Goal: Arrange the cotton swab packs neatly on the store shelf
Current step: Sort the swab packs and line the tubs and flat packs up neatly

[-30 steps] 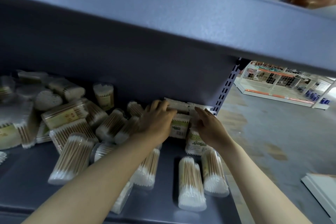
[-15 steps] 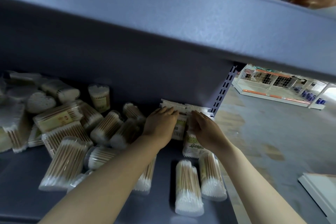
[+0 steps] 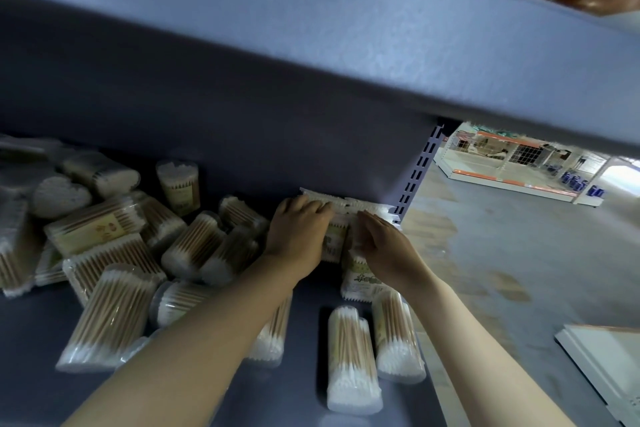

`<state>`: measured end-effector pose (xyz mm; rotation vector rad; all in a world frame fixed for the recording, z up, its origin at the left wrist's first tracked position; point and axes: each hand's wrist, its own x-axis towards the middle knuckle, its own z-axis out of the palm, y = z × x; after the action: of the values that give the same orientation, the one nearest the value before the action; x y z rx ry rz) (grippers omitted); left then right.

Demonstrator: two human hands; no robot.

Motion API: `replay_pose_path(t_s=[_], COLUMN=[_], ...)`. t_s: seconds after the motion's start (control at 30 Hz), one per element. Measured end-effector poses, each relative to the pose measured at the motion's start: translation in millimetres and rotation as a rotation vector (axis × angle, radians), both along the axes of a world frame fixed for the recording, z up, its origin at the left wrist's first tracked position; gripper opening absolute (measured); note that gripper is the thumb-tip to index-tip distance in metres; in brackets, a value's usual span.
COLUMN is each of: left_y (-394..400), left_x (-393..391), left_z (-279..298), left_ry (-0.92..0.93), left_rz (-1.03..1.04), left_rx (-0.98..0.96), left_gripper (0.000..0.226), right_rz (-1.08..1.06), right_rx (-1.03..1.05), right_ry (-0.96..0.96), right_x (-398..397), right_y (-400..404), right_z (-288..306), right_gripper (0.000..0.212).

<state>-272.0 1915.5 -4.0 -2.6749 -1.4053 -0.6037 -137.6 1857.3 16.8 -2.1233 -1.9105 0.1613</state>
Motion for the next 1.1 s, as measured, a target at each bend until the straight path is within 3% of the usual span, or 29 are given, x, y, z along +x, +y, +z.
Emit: replay_pose_path(t_s=[0.17,0.3,0.37,0.43,0.53,0.67,0.8,1.1], left_y=[-8,-22,-30,-32,-29,-24,-25,-23], left_x=[-17,-40,-49,-54,-57,-58,-56,-54], left_z=[8,8,3,-2,-8,-10,-8,-8], left_ry=[-0.015,0.123,0.170,0.156,0.104,0.079,-0.008,-0.011], left_rz=[0.105,0.183,0.158,0.148,0.154,0.135,0.164,0.231], left_rx=[-0.075,-0.322,-0.369,-0.386,-0.422,-0.424,-0.375,-0.376], left_gripper=[0.061,0.078,0.074,0.066,0.064,0.064,0.046,0.046], right_rz=[-0.013,-0.012,-0.017,-0.027,-0.022,-0.022,-0.040,-0.008], right_rx=[0.003,0.010,0.021,0.038,0.067,0.074,0.057,0.080], right_ry=[0.014,0.028,0.034,0.049,0.056,0.073,0.070,0.059], right_x=[-1,-1,0,0,2,-1,-3,-1], right_y=[-1,-1,-1,0,1,-1,-2,-2], right_z=[1,0,-2,-4,-7,-4,-2,-4], right_gripper=[0.057,0.057,0.057,0.053,0.026,0.027,0.041,0.020])
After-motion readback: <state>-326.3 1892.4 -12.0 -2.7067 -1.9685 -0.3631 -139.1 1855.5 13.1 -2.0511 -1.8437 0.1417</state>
